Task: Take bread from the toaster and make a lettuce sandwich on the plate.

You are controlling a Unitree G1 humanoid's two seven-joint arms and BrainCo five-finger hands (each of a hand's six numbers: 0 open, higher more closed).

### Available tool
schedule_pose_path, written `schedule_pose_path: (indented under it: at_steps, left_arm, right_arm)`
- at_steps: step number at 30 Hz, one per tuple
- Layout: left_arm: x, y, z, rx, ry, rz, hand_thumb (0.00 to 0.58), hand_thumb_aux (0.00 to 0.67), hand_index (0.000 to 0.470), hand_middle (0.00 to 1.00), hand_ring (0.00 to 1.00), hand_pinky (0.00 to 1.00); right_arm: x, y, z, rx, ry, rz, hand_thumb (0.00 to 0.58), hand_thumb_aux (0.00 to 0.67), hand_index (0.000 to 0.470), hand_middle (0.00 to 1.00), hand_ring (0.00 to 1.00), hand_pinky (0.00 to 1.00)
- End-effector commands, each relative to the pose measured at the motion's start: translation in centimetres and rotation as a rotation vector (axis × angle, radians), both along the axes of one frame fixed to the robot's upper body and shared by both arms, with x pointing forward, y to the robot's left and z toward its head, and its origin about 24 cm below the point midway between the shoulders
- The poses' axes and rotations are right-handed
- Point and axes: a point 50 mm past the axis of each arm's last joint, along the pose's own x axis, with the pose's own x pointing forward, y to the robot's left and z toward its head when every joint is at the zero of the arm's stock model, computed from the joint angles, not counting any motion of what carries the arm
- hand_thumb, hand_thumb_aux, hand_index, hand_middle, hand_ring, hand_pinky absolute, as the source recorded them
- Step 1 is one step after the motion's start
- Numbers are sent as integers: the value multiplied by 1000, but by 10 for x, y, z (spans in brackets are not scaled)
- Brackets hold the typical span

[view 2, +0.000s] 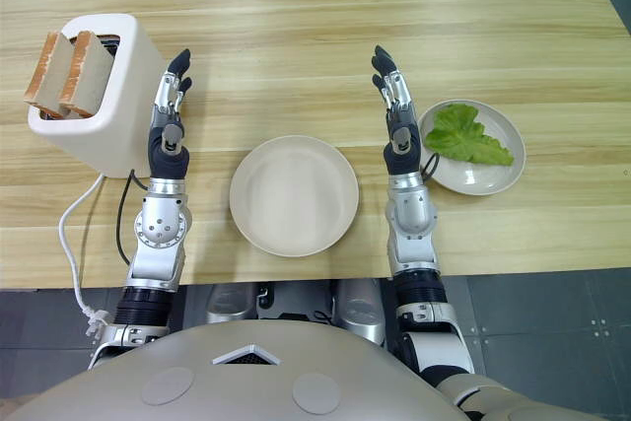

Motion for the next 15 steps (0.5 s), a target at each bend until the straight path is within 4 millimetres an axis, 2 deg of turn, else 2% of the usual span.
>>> schedule_pose_path:
  at_steps: [1, 11, 12, 15]
  left_arm:
    - [-3, 1, 2, -10, -11, 1, 0, 0, 0, 0, 0, 0]
    - [-3, 1, 4, 5, -27, -12, 0, 0, 0, 0, 0, 0]
    - [-4, 3, 9, 36, -48, -3, 0, 0, 0, 0, 0, 0]
    - [-10, 16, 39, 216, -173, 105, 0, 0, 0, 0, 0, 0]
  right_arm:
    - [-1, 0, 1, 11, -1, -7, 0, 0, 0, 0, 0, 0]
    - [-1, -1, 1, 10, -1, -9, 0, 0, 0, 0, 0, 0]
    - [-1, 0, 1, 10, 0, -8, 0, 0, 0, 0, 0, 0]
    - [1, 0, -1, 12, 9, -7, 0, 0, 0, 0, 0, 0]
